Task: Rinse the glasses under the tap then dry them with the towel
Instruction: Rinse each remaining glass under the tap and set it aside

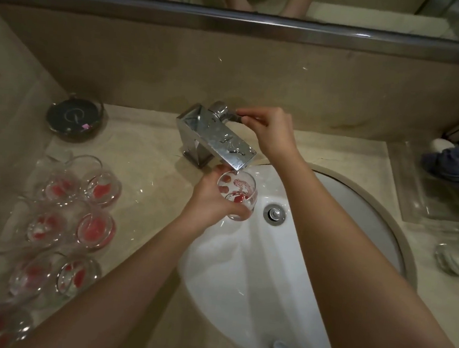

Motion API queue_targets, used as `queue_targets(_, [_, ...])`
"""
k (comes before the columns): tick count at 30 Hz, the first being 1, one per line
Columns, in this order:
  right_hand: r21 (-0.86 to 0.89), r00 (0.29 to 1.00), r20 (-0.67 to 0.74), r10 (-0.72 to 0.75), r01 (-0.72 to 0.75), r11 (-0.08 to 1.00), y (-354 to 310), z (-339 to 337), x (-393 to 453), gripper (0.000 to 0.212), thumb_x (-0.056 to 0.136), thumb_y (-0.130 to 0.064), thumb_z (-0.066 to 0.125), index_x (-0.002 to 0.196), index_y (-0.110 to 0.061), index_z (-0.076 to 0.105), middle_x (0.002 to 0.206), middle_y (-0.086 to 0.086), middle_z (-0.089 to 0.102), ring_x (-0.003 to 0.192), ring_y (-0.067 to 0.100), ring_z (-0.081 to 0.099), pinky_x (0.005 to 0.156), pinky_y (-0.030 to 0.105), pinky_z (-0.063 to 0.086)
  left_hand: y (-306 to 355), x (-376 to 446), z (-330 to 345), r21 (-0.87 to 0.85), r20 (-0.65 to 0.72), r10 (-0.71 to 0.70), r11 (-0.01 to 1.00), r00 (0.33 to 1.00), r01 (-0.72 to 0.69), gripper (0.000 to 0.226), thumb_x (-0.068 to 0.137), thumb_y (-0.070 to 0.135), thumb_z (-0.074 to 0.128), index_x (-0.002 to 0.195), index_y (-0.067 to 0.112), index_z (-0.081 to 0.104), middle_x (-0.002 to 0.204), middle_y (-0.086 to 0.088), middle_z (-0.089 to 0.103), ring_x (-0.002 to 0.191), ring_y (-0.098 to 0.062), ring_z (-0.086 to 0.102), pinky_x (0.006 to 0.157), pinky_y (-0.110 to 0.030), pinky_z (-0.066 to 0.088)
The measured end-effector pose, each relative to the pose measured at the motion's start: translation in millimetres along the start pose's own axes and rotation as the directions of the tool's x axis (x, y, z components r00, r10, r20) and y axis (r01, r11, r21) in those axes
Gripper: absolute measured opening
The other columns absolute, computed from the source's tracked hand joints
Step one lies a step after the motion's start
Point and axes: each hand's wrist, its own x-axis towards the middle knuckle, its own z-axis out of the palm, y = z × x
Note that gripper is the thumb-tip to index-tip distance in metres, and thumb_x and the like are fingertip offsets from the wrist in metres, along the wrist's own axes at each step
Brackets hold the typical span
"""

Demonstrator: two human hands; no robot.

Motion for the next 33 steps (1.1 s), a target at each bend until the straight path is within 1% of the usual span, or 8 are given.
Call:
queue_targets(4, [0.011, 1.000, 0.002, -0.013, 0.013, 1.000, 3.5, -1.0, 5.5, 0.021, 0.089, -0.010, 0.066, 0.108, -0.012, 0.074, 0.107, 0.005, 0.073, 0.099, 0.006, 0.061, 0.074, -0.002, 0.035, -1.9, 5.4, 1.6, 0.007, 0.008, -0.008, 1.000, 1.000, 0.008, 0.077, 0.038, 0.020, 0.086, 0.107, 0.029, 0.055, 0.092, 0.016, 0.060, 0.082, -0.004, 0.061, 0.077, -0.027, 0.054])
queue_targets(11, [0.033, 1.000, 0.007, 0.007, -0.007, 0.999, 6.6, -1.3, 11.7, 0.021, 0.089, -0.010, 0.066, 0.109, -0.011, 0.074, 0.106, 0.006, 0.073, 0.100, 0.010, 0.063, 0.074, -0.002, 0.036, -3.1, 12.2, 1.9, -0.006, 0.023, -0.001, 1.000, 1.000, 0.001, 0.071, 0.044, 0.011, 0.093, 0.102, 0.030, 0.056, 0.102, 0.010, 0.061, 0.096, -0.011, 0.062, 0.075, -0.023, 0.050])
queue_targets(16, [0.169, 0.994, 0.004, 0.108, -0.107, 0.980, 17.3, 2.2, -1.1, 0.031, 0.090, -0.019, 0.067, 0.119, -0.010, 0.068, 0.103, 0.003, 0.071, 0.095, 0.012, 0.064, 0.087, 0.022, 0.049, -3.2, 11.4, 3.1, -0.081, 0.016, -0.021, 0.996, 1.000, 0.022, 0.074, 0.041, 0.022, 0.090, 0.107, 0.029, 0.057, 0.104, 0.010, 0.061, 0.098, -0.012, 0.063, 0.079, -0.026, 0.054])
queue_targets(19, [0.293, 0.964, 0.009, 0.267, -0.258, 0.921, 38.0, 6.9, -30.5, 0.015, 0.092, -0.026, 0.064, 0.103, -0.017, 0.069, 0.091, 0.000, 0.070, 0.086, 0.017, 0.066, 0.085, 0.040, 0.054, -3.4, 11.6, 1.4, -0.160, 0.069, -0.048, 0.985, 0.996, 0.058, 0.073, 0.042, 0.017, 0.087, 0.109, 0.019, 0.058, 0.105, -0.003, 0.069, 0.098, -0.020, 0.068, 0.083, -0.034, 0.058])
queue_targets(24, [0.347, 0.725, 0.334, 0.602, -0.688, 0.637, 68.2, 17.7, -82.5, 0.044, 0.094, -0.051, 0.050, 0.103, -0.013, 0.070, 0.102, 0.008, 0.073, 0.092, 0.026, 0.069, 0.075, 0.033, 0.056, -4.6, 13.6, 3.4, -0.276, 0.079, -0.053, 0.958, 0.995, 0.073, 0.081, 0.041, 0.004, 0.084, 0.117, 0.018, 0.059, 0.119, -0.015, 0.063, 0.102, -0.027, 0.068, 0.088, -0.049, 0.056])
queue_targets(28, [0.427, 0.524, 0.622, 0.582, -0.850, 0.309, 71.3, 15.8, -95.6, 0.062, 0.093, -0.063, 0.039, 0.119, -0.013, 0.065, 0.102, 0.014, 0.070, 0.081, 0.032, 0.070, 0.064, 0.030, 0.057, -6.8, 13.0, 3.5, -0.324, 0.119, -0.067, 0.941, 0.991, 0.103, 0.074, 0.047, 0.002, 0.081, 0.116, 0.019, 0.060, 0.118, -0.016, 0.065, 0.103, -0.033, 0.068, 0.085, -0.050, 0.056])
queue_targets(30, [0.514, 0.522, 0.652, 0.550, -0.838, 0.186, 69.1, 14.9, -97.7, 0.058, 0.095, -0.056, 0.043, 0.122, -0.008, 0.061, 0.095, 0.015, 0.068, 0.070, 0.026, 0.067, 0.054, 0.026, 0.055, -7.2, 12.6, 2.9, -0.326, 0.132, -0.071, 0.939, 0.989, 0.111, 0.072, 0.049, 0.005, 0.081, 0.117, 0.018, 0.061, 0.113, -0.014, 0.068, 0.105, -0.033, 0.067, 0.089, -0.050, 0.055])
queue_targets(33, [0.619, 0.588, 0.561, 0.582, -0.765, 0.176, 72.1, 14.7, -98.0, 0.054, 0.093, -0.048, 0.054, 0.126, -0.006, 0.059, 0.101, 0.014, 0.062, 0.065, 0.019, 0.062, 0.052, 0.024, 0.053, -7.7, 14.2, 0.8, -0.226, 0.091, -0.028, 0.973, 0.995, 0.048, 0.071, 0.049, 0.014, 0.084, 0.116, 0.016, 0.063, 0.112, -0.009, 0.070, 0.105, -0.025, 0.067, 0.093, -0.039, 0.054])
